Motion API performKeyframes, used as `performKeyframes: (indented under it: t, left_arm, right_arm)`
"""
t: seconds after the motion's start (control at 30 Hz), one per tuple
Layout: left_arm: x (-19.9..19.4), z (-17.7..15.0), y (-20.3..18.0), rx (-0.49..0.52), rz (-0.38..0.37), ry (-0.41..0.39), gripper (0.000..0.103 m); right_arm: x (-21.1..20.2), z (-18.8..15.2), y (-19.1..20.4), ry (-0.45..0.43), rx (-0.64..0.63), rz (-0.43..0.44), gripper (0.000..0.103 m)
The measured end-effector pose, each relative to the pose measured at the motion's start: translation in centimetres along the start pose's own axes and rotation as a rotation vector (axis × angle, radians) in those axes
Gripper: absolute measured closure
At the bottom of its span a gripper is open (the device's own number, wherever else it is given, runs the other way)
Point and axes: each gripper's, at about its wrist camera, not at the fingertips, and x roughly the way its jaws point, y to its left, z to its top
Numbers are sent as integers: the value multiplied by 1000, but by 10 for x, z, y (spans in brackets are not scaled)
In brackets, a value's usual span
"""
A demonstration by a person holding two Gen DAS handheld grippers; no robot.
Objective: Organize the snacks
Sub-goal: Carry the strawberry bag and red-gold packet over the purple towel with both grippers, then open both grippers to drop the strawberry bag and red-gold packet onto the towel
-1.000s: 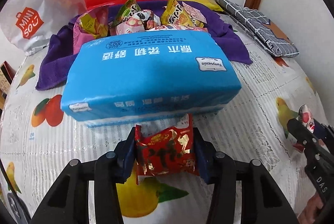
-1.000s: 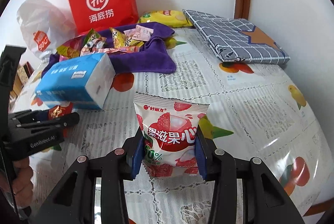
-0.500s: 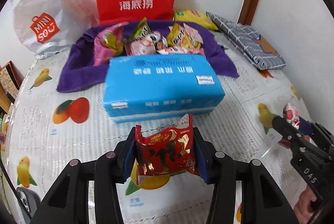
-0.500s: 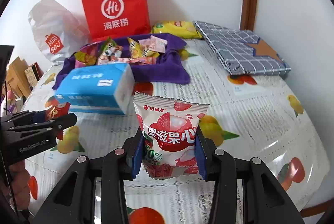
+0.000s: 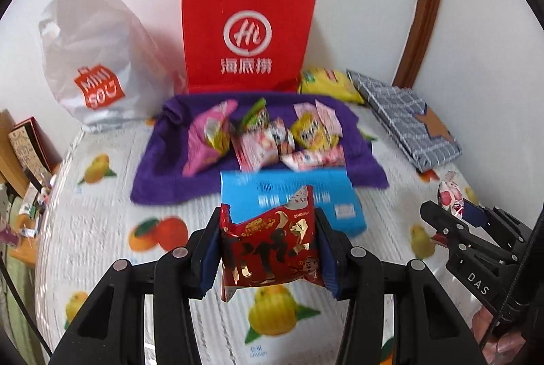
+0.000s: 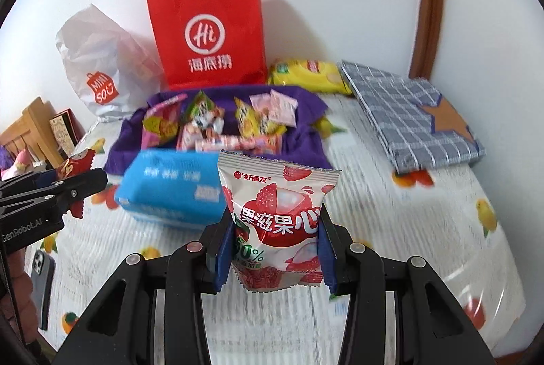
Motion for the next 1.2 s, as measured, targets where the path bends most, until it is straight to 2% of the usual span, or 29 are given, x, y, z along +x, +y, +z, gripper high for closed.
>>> performKeyframes:
  t: [0.27,0.6,0.9,1.2]
  left_arm:
    - [7,56,15,-28,14,-46,56]
    - [21,107,31,-42,43,-93,56]
    - [60,138,43,-68,56,-54,56]
    - [103,157,54,-106,46,-6,56]
  right_arm:
    - [20,64,10,-33,-46,-15,60]
    - [46,132,26,-84,-77,2,60]
    - [86,164,31,-76,-98,7,60]
    - [133,178,21,-31,-109,-2,60]
